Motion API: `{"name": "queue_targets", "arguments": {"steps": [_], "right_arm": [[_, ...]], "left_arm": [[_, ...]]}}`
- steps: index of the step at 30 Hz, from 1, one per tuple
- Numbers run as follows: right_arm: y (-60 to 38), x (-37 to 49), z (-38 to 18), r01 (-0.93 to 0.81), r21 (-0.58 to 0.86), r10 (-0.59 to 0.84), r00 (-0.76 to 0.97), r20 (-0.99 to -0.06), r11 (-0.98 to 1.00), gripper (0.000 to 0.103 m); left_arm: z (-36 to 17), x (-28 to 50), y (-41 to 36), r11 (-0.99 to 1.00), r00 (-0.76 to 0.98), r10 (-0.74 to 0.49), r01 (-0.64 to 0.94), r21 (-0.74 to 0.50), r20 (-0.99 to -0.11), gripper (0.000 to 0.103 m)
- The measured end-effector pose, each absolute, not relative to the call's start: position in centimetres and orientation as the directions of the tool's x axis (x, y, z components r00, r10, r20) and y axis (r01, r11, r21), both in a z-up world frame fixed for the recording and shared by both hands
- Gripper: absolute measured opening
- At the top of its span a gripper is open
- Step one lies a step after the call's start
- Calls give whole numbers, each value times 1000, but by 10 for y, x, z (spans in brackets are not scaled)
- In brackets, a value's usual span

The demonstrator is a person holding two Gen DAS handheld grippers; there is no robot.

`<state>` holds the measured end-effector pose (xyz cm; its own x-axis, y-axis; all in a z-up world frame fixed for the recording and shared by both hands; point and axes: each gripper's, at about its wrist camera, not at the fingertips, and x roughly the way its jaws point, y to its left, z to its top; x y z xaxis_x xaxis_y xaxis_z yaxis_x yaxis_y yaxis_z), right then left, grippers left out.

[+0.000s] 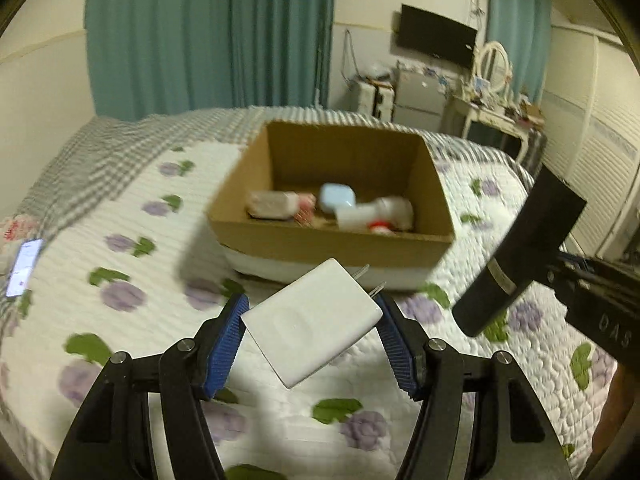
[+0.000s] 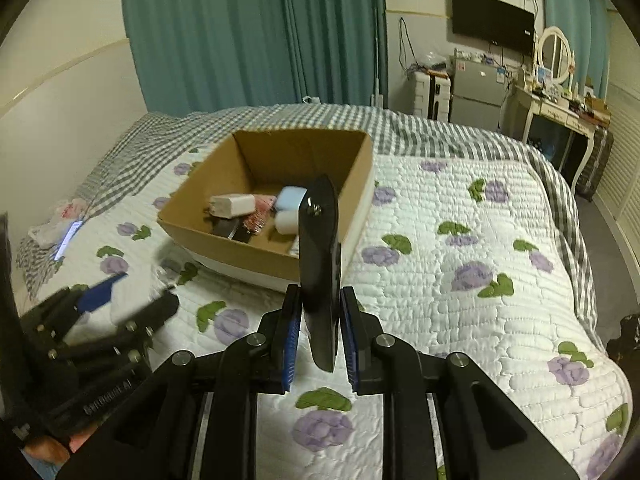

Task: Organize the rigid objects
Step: 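Lower the white plug and remote into the box and release both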

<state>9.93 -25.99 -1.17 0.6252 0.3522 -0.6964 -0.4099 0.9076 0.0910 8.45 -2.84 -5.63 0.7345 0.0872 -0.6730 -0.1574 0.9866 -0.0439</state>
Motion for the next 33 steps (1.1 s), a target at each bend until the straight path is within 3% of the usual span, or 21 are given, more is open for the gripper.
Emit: {"name": "queue_targets", "arguments": {"steps": [17, 24, 33], "right_arm": [[-201, 133, 61, -499, 43, 412, 660, -628, 865, 19], [-191, 176, 39, -492, 64, 406, 630, -662, 868, 19], [-186, 202, 2, -490, 78, 400, 598, -695, 868, 19]], "left_arm": [[19, 147, 25, 978, 828, 118, -191, -79, -548, 66], [-10, 207, 21, 992, 807, 93, -124, -13, -584, 66], [-51, 241, 25, 994, 771, 76, -110, -15, -632, 68]]}}
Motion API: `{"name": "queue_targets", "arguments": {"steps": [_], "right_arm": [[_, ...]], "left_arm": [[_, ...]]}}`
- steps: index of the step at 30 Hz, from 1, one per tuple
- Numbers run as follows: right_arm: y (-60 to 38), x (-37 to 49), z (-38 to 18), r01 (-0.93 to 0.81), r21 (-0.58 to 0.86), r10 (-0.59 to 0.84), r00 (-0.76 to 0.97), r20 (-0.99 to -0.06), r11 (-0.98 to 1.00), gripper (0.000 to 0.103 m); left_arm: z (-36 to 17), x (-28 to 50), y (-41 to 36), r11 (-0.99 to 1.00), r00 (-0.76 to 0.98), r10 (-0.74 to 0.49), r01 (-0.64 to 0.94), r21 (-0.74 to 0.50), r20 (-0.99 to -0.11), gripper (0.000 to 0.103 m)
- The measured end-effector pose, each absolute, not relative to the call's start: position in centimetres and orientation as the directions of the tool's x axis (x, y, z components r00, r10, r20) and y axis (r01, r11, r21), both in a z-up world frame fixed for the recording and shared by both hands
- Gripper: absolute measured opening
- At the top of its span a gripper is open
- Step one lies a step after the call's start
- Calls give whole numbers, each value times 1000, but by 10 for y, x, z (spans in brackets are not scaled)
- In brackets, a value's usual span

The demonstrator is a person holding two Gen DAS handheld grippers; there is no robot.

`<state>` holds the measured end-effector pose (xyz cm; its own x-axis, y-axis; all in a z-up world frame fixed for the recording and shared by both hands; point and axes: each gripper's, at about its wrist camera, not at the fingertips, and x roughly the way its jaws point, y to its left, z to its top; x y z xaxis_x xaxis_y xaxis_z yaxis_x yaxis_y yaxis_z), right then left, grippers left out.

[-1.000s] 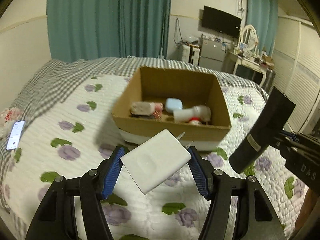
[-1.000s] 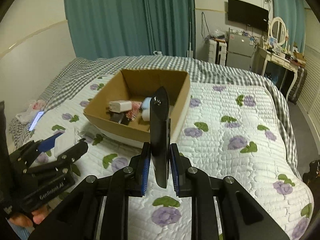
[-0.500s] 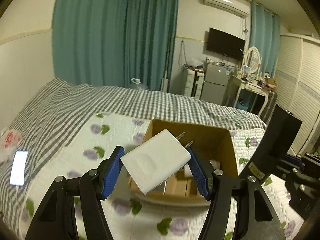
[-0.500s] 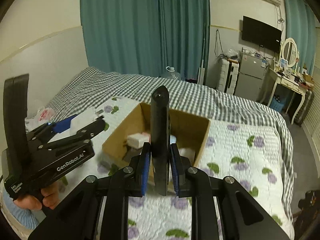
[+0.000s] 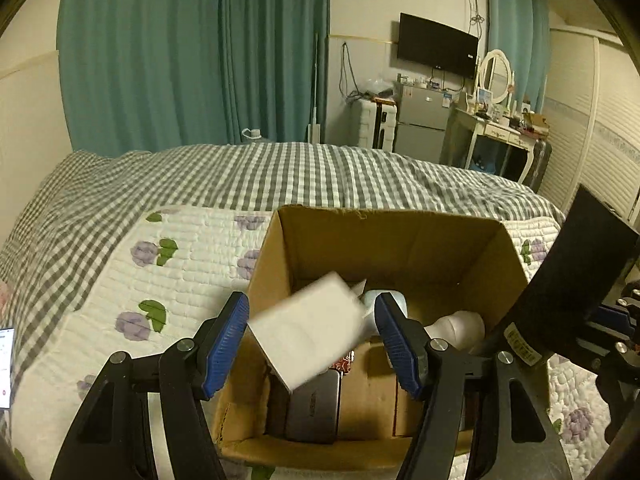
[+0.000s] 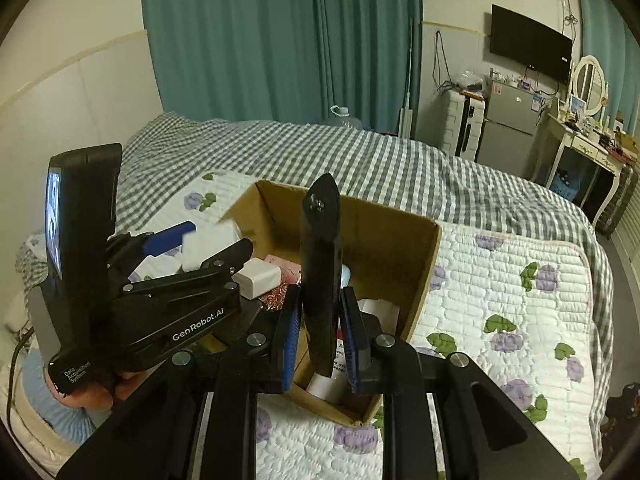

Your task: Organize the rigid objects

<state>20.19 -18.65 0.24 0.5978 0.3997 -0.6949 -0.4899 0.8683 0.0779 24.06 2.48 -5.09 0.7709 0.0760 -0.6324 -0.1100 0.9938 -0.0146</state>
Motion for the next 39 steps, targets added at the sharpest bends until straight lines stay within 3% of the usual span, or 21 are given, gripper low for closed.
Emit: {"name": "queue_targets", "arguments": {"steps": [17, 28, 39], "right_arm": [[-163, 227, -20, -506, 73, 386, 549, -741, 860, 19], [-152, 270, -3, -435, 73, 367, 644, -671, 897, 22], [-174, 225, 12, -409, 53, 356, 714, -604, 911, 32]], "left_arm": [[-39, 224, 32, 994, 795, 97, -108, 17, -599, 68], [-44, 220, 49, 990, 778, 97, -138, -18, -620, 68], [-38, 212, 38, 995, 795, 76, -100, -7, -602, 68]]}}
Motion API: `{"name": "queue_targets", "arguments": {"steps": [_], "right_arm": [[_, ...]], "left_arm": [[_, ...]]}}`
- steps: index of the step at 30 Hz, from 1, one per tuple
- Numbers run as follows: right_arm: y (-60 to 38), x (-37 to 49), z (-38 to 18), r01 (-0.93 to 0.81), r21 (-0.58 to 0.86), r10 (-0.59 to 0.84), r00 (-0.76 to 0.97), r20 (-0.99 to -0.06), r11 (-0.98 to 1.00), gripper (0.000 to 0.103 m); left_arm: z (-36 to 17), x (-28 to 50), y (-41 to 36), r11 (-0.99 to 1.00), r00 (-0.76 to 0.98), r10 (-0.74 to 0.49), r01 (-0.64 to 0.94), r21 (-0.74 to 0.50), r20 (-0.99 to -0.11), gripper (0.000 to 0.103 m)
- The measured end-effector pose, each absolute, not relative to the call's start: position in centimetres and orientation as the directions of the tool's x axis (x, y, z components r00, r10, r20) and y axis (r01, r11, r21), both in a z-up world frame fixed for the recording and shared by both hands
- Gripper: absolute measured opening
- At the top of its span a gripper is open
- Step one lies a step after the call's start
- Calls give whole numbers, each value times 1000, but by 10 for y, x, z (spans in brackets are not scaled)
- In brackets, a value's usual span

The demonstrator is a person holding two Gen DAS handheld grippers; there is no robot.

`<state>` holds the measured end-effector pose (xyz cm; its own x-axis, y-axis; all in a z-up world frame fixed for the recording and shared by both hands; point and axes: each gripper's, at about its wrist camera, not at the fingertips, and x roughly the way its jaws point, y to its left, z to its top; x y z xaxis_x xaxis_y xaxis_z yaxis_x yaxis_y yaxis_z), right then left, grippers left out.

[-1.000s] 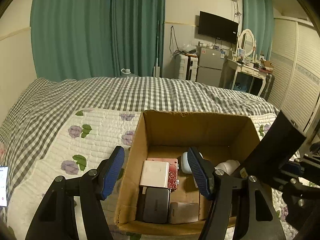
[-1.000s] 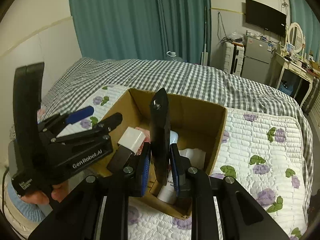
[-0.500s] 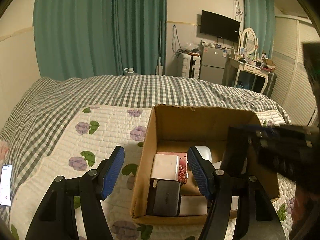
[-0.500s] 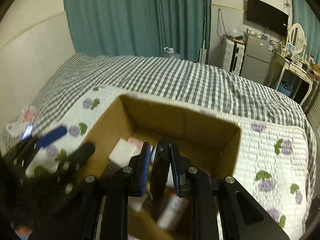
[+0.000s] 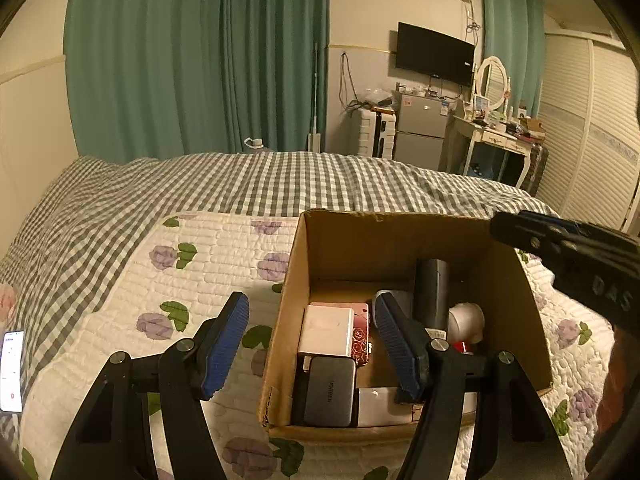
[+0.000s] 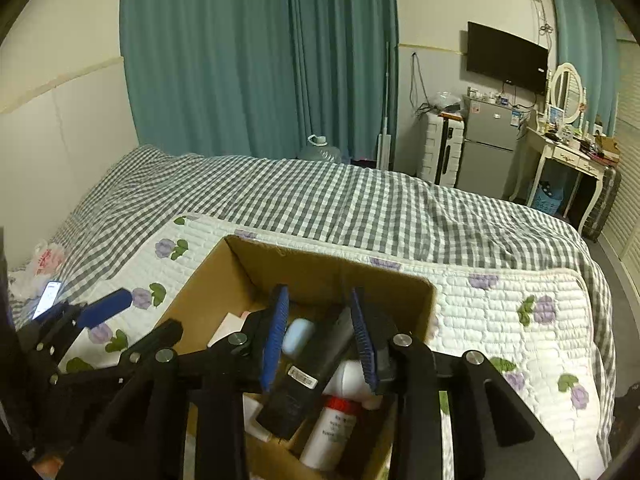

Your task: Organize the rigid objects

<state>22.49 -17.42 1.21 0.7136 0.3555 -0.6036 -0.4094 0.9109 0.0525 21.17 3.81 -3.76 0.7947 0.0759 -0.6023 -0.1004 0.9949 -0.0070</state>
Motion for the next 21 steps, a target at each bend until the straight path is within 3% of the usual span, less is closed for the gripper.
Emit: {"name": "queue_targets", "arguments": {"steps": [6, 10, 13, 17, 21], "right_arm": [[-191, 193, 25, -381, 44, 340, 760, -554, 924, 34], [-202, 169, 29, -357, 37, 324, 793, -516, 934, 57], [-211, 152, 26, -328, 48, 307, 812, -496, 944, 67], [-216, 133, 15, -250, 24, 233, 858, -458, 968, 98], [-216, 126, 3, -237, 26, 222, 860, -459, 971, 103]], "left_arm": [[-22, 195, 31, 997, 851, 69, -78, 5, -520, 69], [-16, 181, 28, 997, 868, 79, -79, 20, -491, 69], [-11, 168, 26, 997, 885, 78, -75, 26, -458, 69], [-12, 150, 29, 996, 892, 88, -92, 12, -443, 72], [-19, 132, 28, 994, 902, 103, -102, 25, -419, 73]]}}
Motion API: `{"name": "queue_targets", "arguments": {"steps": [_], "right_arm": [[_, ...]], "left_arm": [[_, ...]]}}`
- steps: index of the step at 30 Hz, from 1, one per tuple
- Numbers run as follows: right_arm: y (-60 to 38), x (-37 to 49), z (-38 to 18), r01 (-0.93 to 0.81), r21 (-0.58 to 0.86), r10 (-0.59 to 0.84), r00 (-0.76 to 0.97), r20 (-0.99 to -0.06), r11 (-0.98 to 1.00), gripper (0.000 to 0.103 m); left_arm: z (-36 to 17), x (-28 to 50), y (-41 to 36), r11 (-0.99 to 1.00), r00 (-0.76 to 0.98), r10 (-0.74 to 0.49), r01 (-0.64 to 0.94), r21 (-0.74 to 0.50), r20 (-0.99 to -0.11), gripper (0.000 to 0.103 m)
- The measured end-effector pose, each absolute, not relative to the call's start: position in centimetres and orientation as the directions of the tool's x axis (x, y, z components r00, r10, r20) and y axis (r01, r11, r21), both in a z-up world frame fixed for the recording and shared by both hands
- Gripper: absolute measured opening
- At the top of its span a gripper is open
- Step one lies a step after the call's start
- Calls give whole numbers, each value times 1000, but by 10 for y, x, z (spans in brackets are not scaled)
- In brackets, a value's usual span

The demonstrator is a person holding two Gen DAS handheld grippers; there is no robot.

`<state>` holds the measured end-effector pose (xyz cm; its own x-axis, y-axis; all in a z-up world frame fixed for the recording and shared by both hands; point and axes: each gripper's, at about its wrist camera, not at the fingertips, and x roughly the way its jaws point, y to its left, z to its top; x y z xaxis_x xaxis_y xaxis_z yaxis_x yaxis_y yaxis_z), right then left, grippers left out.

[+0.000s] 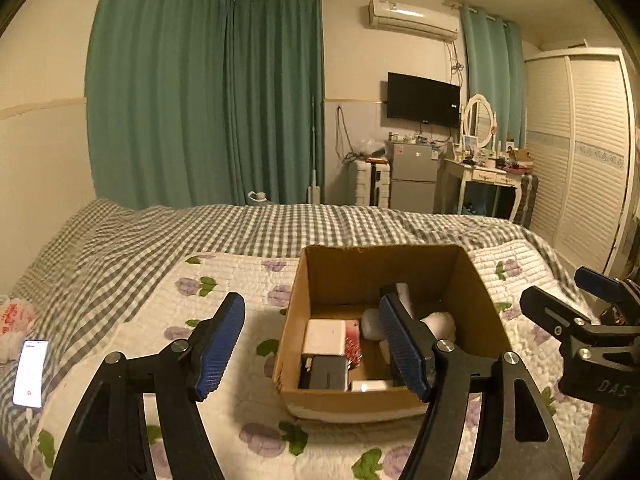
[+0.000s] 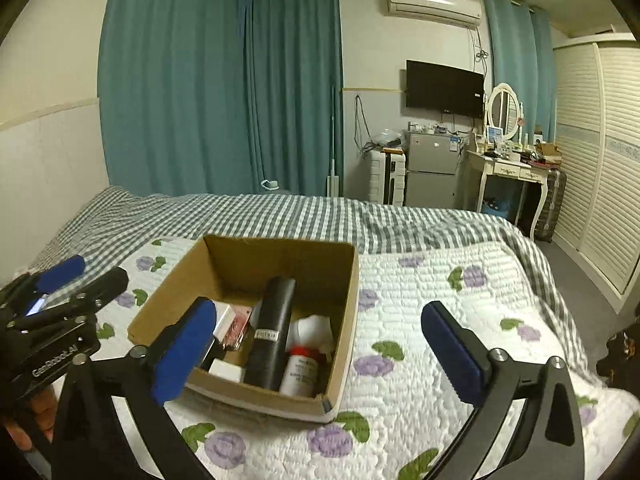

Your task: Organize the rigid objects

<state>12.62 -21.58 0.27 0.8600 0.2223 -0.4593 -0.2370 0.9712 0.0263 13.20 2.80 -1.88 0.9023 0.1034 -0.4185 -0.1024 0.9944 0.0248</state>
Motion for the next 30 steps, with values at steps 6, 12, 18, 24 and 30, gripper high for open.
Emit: {"name": "queue_targets", "arguments": {"steps": [6, 12, 18, 24, 30], "right_arm": [[-210, 117, -13, -227, -20, 193, 866, -462, 974, 103], [-213, 113, -16, -193, 4, 174, 878, -446, 981, 103], [-213, 112, -16, -180, -2, 160, 878, -452, 984, 103], [-208, 108, -16, -182, -35, 147, 881, -450, 983, 103], [-210, 110, -18, -172, -28, 141, 879, -456, 985, 103]], "left_arm": [[-22, 120, 22, 993, 916, 120, -104, 62, -382, 74], [-28, 121, 22, 992, 911, 126, -108, 68, -392, 74], [-32, 122, 24, 991, 905, 133, -115, 68, -404, 74], [-34, 122, 26, 991, 900, 133, -118, 60, -416, 74], [-34, 122, 25, 991, 899, 135, -120, 64, -417, 74]]}}
